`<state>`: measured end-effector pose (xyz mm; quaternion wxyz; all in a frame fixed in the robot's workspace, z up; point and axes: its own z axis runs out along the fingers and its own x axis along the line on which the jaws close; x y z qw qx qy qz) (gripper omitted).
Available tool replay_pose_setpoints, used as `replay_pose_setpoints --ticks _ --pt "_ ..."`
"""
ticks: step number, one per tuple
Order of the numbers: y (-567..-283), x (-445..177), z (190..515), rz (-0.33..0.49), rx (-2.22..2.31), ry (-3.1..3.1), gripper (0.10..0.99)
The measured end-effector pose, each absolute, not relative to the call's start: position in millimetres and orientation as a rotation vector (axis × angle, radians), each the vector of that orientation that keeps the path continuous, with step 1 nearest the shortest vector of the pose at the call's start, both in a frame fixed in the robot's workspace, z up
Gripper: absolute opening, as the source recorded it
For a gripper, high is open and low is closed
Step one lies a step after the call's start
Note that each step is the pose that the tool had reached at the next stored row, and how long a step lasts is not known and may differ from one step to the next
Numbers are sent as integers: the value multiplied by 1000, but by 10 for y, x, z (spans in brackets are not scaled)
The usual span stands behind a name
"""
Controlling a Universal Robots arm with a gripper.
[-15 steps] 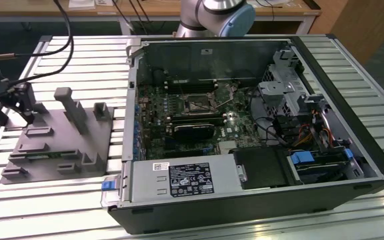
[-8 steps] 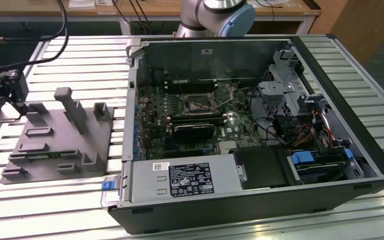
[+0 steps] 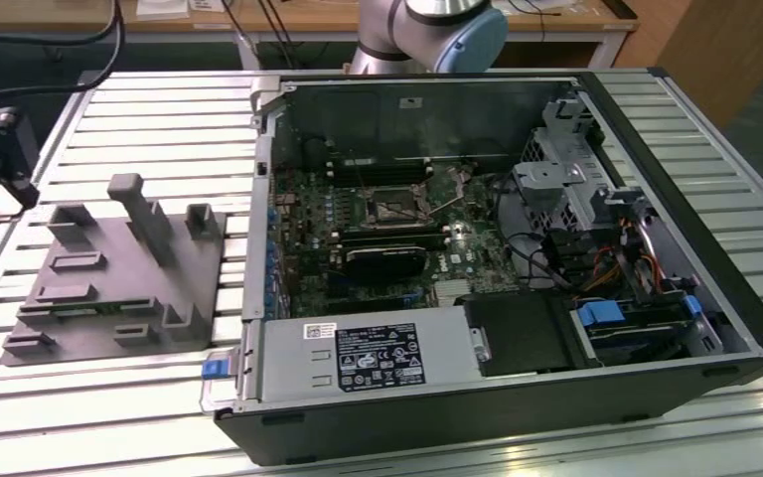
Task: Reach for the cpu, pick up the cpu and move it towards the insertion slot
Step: 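Pick up the cpu and move it towards the insertion slot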
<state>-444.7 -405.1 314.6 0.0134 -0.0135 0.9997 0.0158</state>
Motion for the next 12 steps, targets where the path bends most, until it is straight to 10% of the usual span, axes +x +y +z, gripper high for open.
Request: replay_pose_setpoints --ticks 12 --pt "-4048 -4447 3614 49 -42 3107 541"
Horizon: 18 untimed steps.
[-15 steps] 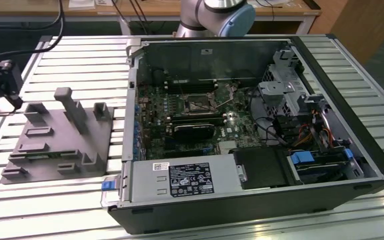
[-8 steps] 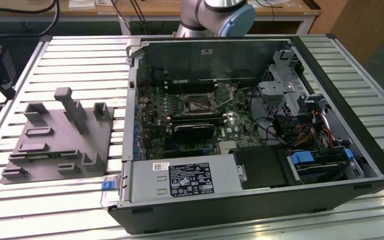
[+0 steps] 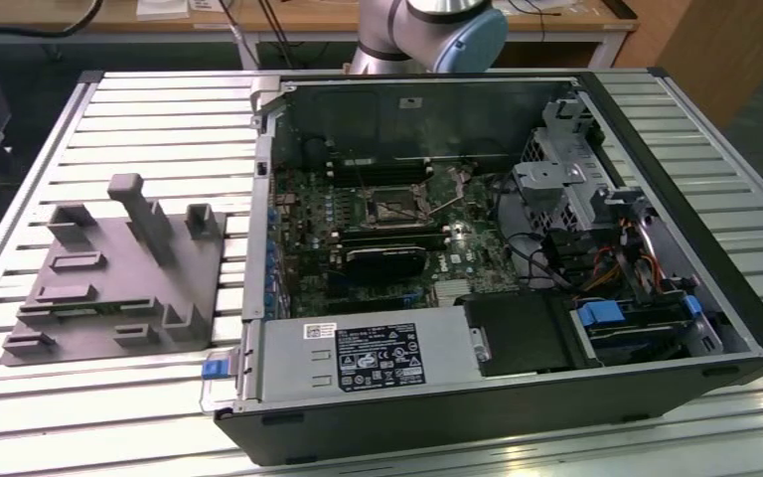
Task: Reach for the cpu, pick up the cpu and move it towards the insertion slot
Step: 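Pick up the cpu and move it towards the insertion slot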
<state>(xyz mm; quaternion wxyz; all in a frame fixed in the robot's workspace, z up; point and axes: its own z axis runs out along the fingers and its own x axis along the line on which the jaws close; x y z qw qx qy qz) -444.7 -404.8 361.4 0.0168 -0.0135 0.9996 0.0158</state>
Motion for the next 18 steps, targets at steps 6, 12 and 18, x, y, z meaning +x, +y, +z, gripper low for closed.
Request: replay_pose_setpoints --ticks 6,12,18 --pt "-4045 -4447 3835 49 -42 3104 541" --pt "-4044 -4447 3972 49 -42 3103 541" --pt "-4043 -4433 3975 49 -42 3103 541"
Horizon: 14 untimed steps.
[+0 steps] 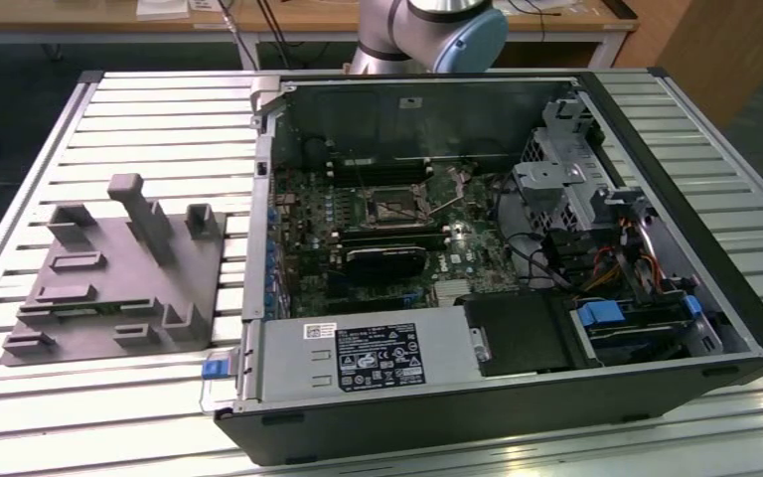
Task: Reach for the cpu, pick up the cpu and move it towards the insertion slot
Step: 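Pick up the cpu and move it towards the insertion slot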
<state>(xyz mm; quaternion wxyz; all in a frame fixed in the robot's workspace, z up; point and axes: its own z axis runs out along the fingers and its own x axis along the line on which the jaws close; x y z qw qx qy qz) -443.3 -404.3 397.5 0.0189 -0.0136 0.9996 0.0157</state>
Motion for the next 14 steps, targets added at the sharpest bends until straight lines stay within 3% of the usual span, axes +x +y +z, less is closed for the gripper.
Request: replay_pose_setpoints --ticks 14 --pt "-4044 -4083 3974 49 -42 3105 541"
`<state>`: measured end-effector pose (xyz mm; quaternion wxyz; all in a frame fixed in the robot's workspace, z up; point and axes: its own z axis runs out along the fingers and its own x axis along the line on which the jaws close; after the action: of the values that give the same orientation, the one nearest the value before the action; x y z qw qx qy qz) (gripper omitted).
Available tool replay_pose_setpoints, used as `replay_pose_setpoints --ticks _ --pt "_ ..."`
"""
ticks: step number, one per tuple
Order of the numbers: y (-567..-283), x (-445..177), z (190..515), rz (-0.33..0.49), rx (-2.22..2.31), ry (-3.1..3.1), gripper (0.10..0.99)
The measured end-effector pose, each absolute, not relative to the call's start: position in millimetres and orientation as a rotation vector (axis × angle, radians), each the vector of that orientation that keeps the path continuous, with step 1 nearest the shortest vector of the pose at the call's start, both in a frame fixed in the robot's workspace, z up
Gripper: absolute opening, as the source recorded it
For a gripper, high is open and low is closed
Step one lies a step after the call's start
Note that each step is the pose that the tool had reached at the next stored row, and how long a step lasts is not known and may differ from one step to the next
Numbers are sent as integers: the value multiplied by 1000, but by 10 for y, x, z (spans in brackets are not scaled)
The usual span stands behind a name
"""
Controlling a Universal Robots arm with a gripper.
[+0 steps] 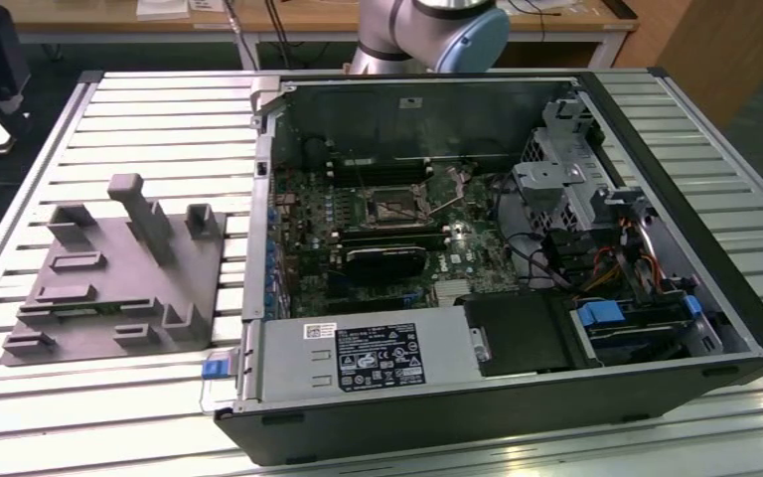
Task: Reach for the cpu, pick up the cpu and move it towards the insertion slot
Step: 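Pick up the cpu and move it towards the insertion slot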
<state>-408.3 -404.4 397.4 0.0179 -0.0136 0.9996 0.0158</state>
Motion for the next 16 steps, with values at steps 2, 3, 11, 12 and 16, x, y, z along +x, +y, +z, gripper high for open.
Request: replay_pose_setpoints --ticks 2,3,11,12,16 --pt "-4044 -4013 3974 49 -42 3106 541" --pt "-4044 -3973 3973 49 -42 3106 541" --pt "-4044 -3647 3974 49 -42 3109 541" --pt "-4044 -3603 3974 49 -42 3109 541" --pt "-4044 -3425 3974 49 -42 3111 541"
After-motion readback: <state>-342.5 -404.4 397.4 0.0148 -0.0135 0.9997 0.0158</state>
